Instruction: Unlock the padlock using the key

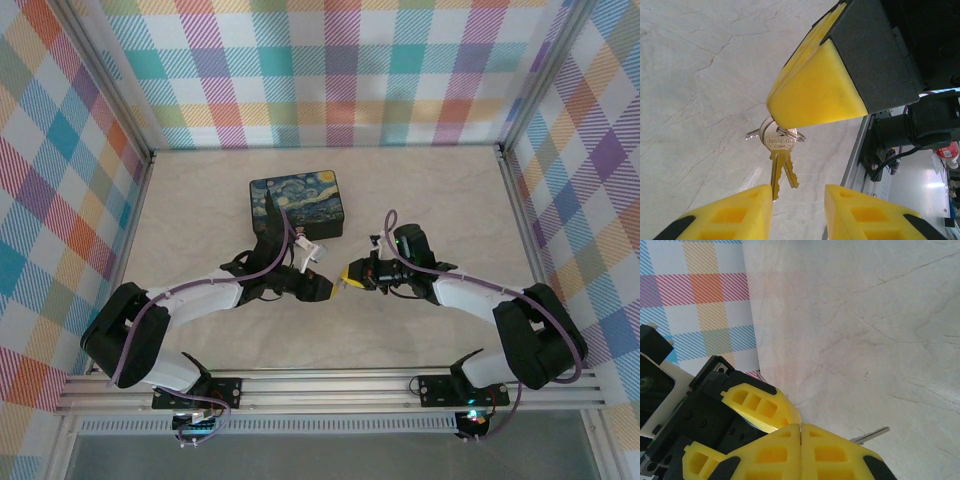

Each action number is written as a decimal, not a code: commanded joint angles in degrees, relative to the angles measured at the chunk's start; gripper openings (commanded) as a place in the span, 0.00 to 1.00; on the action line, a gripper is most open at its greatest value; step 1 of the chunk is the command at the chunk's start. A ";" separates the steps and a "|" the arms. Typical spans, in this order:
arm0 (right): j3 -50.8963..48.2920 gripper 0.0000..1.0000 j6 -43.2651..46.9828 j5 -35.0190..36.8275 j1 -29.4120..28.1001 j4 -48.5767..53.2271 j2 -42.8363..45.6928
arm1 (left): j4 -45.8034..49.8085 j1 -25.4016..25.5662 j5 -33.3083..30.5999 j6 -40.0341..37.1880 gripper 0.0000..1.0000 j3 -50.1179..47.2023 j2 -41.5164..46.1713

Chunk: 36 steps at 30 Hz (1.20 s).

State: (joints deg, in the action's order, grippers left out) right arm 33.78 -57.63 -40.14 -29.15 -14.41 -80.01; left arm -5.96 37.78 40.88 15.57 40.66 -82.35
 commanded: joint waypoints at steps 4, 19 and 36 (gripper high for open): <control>1.16 0.03 0.76 -1.88 0.31 -1.70 0.71 | 0.93 -0.29 -0.19 -1.03 0.34 0.19 -0.58; 1.21 0.03 0.52 -2.31 0.32 -2.71 0.82 | -0.11 -0.60 0.60 -0.18 0.31 -0.37 -0.75; 1.25 0.03 0.98 -3.17 0.32 -2.87 1.06 | -0.47 -0.60 0.25 -0.35 0.18 -0.59 -0.91</control>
State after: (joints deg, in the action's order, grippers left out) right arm 33.78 -57.74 -41.95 -29.15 -16.71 -80.01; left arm -6.02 37.67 40.64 15.62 40.64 -82.89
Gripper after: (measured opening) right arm 0.045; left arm 0.183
